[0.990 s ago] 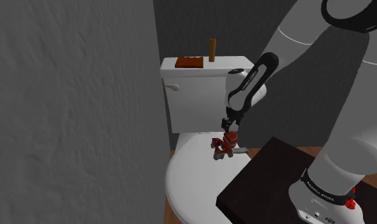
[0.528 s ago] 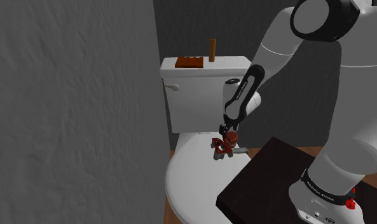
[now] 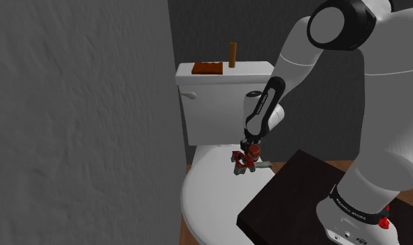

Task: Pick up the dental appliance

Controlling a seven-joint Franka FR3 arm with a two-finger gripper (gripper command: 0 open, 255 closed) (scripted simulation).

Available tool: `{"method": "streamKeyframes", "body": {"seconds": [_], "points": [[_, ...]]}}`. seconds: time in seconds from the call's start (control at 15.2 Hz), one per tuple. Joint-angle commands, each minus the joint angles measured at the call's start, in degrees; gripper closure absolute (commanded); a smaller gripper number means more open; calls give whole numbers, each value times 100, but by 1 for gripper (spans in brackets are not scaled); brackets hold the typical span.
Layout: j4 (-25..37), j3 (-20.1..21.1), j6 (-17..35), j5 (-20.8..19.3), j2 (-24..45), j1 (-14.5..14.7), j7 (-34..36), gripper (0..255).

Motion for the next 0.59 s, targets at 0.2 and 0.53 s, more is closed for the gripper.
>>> {"method": "streamKeyframes", "body": {"seconds": [0.2, 0.53], "points": [[2, -1, 4, 1, 14, 1, 3, 255], [-56, 1, -123, 3, -172, -4, -17, 255]]}}
